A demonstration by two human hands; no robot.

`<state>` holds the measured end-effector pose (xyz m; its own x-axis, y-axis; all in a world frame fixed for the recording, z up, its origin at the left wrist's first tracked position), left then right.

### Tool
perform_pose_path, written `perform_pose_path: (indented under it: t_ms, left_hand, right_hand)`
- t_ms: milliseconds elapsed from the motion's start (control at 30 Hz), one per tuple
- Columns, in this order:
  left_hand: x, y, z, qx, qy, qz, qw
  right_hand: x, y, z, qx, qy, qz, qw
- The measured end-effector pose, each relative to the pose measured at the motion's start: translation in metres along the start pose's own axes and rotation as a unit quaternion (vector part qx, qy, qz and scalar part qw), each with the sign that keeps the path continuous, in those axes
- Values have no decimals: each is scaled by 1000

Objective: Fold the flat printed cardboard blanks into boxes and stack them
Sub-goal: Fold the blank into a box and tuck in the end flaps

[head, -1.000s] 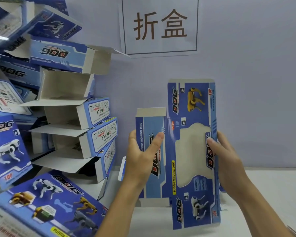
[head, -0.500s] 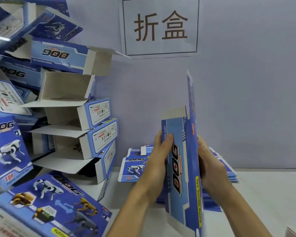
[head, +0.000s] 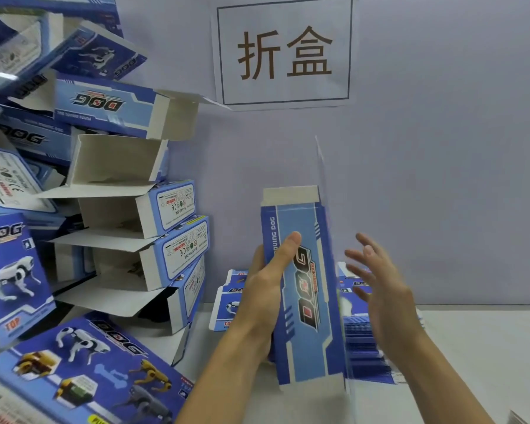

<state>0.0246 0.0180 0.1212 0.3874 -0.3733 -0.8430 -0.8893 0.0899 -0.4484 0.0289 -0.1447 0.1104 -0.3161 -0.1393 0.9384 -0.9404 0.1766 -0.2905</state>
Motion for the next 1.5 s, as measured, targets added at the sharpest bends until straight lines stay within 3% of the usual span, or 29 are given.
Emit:
perform_pose_path:
  t_ms: [67,167,267,400,500,600,700,800,933,1067,1167,1333,1500]
  left_hand:
    - [-5,-2,-1,-19,6,-22,1000]
    - [-10,-1,-8,-11,-3,-15,1000]
    - [-11,2,-22,27,-3,1,1000]
    - [-11,7,-34,58,46,6,997]
    - [-8,5,-31,43,110,15,993]
    - [-10,5,-33,52,99,27,993]
    - [-14,1,-34,39,29,-5,999]
    - [-18,-4,-21,-26,-61,-75,995]
    - [-15,-3,-4,-83,-145,-93,982]
    - [-3,-7,6,-80,-139,-73,984]
    - [-1,-9,9,-77,-125,-81,986]
    - [-2,-7,5,-22,-119,-77,990]
    - [-1,-6,5,-42,-173,-93,980]
  right_hand:
    - [11,0,3,-21,46,38,998]
    - [25,4,-8,72,80,11,994]
    - [34,18,-30,151,185,-5,971]
    - [41,27,-41,139,249,-7,959]
    - [43,27,-40,142,234,-13,962]
    - [46,30,-40,148,229,-11,962]
    - [50,22,-36,158,131,-3,979]
    - [62,21,-23,169,6,-5,986]
    - [56,33,-10,180,-139,-50,972]
    - [34,30,-7,189,-23,-61,980]
    - [24,18,-8,154,39,-66,985]
    - [30,15,-10,87,80,16,993]
    - [20,7,-2,74,65,-20,995]
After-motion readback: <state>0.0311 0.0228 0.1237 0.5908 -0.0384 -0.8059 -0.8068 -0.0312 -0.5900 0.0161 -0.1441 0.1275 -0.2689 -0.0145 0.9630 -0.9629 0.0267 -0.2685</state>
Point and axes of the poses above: each hand's wrist, its own y-axis away from the middle knuckle, its own z-axis out of the back of the hand, x = y × z, the point moved 4 cm from there along -y, towards the middle knuckle, and after that the axes turned 11 degrees about -z, right-handed, at the moved point
